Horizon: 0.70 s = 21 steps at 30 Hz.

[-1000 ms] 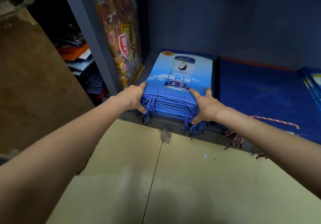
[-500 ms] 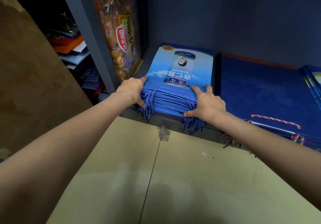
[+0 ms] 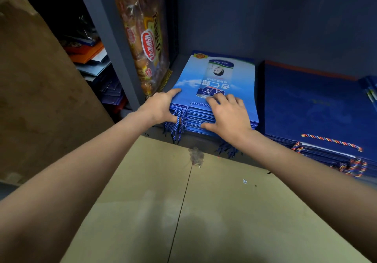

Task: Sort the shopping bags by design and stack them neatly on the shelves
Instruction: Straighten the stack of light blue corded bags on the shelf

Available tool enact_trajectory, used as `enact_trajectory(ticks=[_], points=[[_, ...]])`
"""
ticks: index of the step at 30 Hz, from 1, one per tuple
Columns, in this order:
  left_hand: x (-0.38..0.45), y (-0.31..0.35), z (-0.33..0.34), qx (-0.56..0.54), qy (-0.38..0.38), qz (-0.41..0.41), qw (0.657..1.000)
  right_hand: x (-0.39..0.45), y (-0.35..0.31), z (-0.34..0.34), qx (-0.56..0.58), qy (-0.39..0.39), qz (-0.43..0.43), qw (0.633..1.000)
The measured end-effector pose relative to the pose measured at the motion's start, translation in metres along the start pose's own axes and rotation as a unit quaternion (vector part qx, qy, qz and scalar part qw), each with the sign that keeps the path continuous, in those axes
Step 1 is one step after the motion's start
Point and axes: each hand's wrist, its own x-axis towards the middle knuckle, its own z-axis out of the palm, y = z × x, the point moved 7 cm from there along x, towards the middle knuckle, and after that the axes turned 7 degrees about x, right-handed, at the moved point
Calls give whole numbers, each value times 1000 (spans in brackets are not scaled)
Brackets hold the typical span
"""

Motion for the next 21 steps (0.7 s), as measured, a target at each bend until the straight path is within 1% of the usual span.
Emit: enact_trajectory(ticks=[2, 6, 9, 12, 17, 21], points=[[0, -1, -2, 5, 17, 0, 1000, 1, 0, -2, -4, 10, -18, 1000], [3, -2, -4, -3, 17, 2, 1000, 5, 1, -8, 12, 23, -24, 999], [3, -3, -5, -5, 19, 0, 1000, 5, -7, -4, -47, 41, -61, 996], [2, -2, 0, -1, 14, -4, 1000, 4, -9, 3, -69, 65, -66, 993], [5, 0, 3, -2, -14, -8, 1000, 6, 5, 4, -24, -12, -47, 999], [4, -1, 8, 6, -46, -17, 999, -11, 31, 3, -5, -54, 31, 998]])
